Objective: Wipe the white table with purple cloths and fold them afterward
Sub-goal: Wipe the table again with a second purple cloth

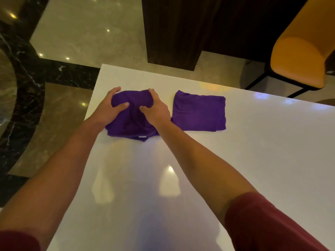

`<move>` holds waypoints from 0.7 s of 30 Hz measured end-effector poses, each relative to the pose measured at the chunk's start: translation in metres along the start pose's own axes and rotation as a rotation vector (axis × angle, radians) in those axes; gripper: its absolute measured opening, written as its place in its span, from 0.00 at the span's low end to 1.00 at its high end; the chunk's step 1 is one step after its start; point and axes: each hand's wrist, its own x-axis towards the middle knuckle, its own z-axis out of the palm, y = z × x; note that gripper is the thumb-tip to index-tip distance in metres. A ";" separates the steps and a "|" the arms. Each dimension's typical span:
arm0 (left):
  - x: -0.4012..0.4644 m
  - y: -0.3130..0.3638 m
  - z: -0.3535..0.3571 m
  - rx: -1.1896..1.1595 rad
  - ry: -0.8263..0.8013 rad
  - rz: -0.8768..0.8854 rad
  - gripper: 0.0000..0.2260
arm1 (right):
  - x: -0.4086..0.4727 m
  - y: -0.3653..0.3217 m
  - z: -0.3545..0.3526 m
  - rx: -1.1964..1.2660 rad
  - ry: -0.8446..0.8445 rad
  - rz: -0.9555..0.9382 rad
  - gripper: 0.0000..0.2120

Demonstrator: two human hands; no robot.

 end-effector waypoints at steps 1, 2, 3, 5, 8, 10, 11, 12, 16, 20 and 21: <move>-0.003 0.000 0.000 -0.024 -0.019 -0.008 0.22 | -0.002 0.002 0.000 0.015 -0.022 -0.017 0.32; -0.008 0.002 0.001 -0.069 -0.023 -0.017 0.18 | -0.004 0.003 -0.001 0.041 -0.037 -0.038 0.29; -0.013 0.004 0.001 -0.134 -0.018 -0.022 0.15 | -0.008 0.005 -0.004 0.075 -0.044 -0.064 0.26; -0.025 0.016 0.000 -0.295 -0.013 -0.031 0.13 | -0.018 0.008 -0.014 0.187 -0.054 -0.101 0.22; -0.050 0.041 0.003 -0.451 -0.051 -0.019 0.12 | -0.044 0.007 -0.041 0.434 -0.085 -0.081 0.19; -0.067 0.058 0.008 -0.494 -0.070 0.012 0.12 | -0.065 0.003 -0.060 0.556 -0.097 -0.047 0.17; -0.077 0.068 0.011 -0.500 -0.077 0.032 0.12 | -0.077 0.002 -0.069 0.601 -0.094 -0.037 0.16; -0.088 0.078 0.015 -0.494 -0.085 0.051 0.12 | -0.089 0.000 -0.078 0.641 -0.090 -0.028 0.14; -0.136 0.110 0.033 -0.460 -0.148 0.190 0.15 | -0.151 -0.007 -0.115 0.670 -0.059 -0.018 0.08; -0.181 0.132 0.056 -0.476 -0.223 0.261 0.19 | -0.207 0.010 -0.149 0.706 -0.110 -0.102 0.15; -0.190 0.135 0.062 -0.484 -0.241 0.266 0.20 | -0.222 0.018 -0.157 0.681 -0.122 -0.128 0.18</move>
